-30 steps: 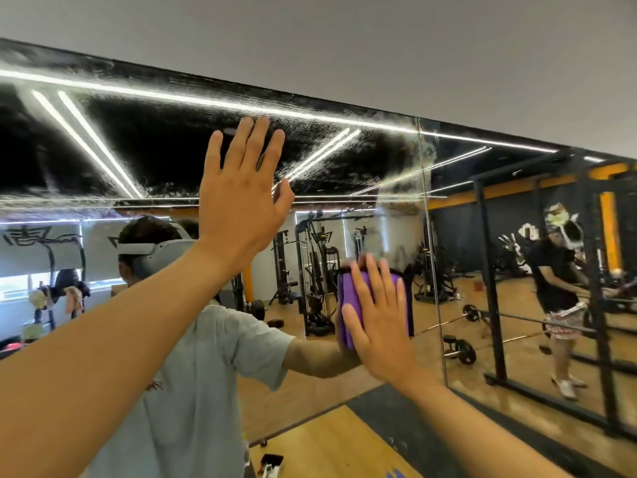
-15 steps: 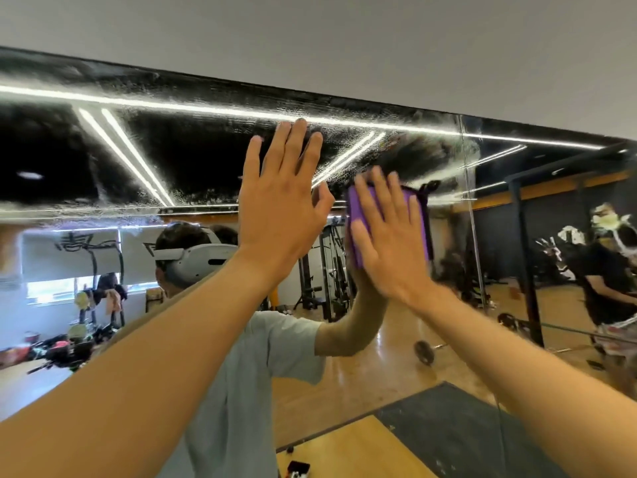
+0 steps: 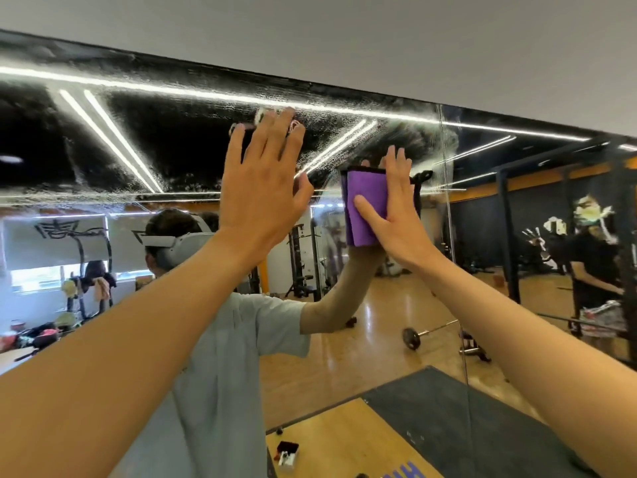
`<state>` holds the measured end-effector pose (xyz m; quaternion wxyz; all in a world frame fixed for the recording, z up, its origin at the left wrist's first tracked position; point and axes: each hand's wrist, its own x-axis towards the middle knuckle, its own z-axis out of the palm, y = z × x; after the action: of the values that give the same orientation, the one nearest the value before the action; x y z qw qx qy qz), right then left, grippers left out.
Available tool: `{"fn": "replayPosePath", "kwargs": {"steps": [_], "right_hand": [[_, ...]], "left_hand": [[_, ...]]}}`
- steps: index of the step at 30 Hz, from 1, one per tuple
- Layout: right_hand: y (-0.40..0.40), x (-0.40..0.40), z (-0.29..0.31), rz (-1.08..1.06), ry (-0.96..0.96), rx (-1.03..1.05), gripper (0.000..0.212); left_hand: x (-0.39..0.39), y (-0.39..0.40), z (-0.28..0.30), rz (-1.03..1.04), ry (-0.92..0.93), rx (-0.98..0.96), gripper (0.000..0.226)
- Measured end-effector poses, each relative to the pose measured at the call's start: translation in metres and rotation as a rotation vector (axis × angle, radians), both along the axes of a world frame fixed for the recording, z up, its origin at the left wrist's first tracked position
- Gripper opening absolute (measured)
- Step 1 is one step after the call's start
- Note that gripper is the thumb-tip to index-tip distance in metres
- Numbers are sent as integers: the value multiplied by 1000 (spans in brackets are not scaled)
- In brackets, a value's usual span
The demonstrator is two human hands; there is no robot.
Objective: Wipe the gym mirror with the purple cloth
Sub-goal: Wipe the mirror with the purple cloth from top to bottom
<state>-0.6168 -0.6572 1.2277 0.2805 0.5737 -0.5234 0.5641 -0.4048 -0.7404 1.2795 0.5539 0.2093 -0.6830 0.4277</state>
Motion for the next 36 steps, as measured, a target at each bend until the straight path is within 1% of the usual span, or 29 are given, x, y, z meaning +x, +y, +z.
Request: {"fn": "replayPosePath", "kwargs": {"steps": [2,3,5,7,10,12,14,16,18,20,23,25,28,31,34,36], "right_hand": [[12,-4,0,86,-56,51,83],[18,-9,0,94,-51,77,79],[25,-18,0,59,13,104,72],[26,-26,-2,55,64,78,70],[27,-34,0,56,-40,-28,74],[27,-43,1,-25,-109,-64,75],[28,-53,0,-98,-80,-28,74],[27,-61,-7,-87,-18,1,69],[25,-70,-21,-76,-4,-34,63],[20,-79,-37,-126,7,-60,64],[9,-77,-54,-214,87,-58,68],[4,-69,-57,-231,102,-69,70],[-1,-64,-58,-321,136,-63,66],[-6,-56,-66,-390,117,-41,69],[-11,-47,-69,-450,65,-70,71],[-13,-47,-70,-470,51,-79,71]], "left_hand": [[1,6,-5,-64,-68,-55,59],[-1,9,-11,-100,-96,-68,58],[-16,21,-32,-170,-148,-75,60],[-46,39,-54,-207,-217,-78,64],[-100,64,-61,-264,-207,30,66],[-126,65,-58,-201,-190,118,65],[-138,51,-55,-145,-163,171,64],[-138,37,-56,-126,-119,162,65],[-134,31,-61,-110,-98,125,65],[-127,27,-67,-79,-120,95,63],[-102,23,-74,-33,-139,94,60],[-83,18,-80,-1,-124,93,59],[-54,13,-96,37,-60,128,58],[-39,13,-111,71,-15,163,60],[-49,22,-115,58,17,231,64],[-59,29,-116,55,55,275,63]]}}
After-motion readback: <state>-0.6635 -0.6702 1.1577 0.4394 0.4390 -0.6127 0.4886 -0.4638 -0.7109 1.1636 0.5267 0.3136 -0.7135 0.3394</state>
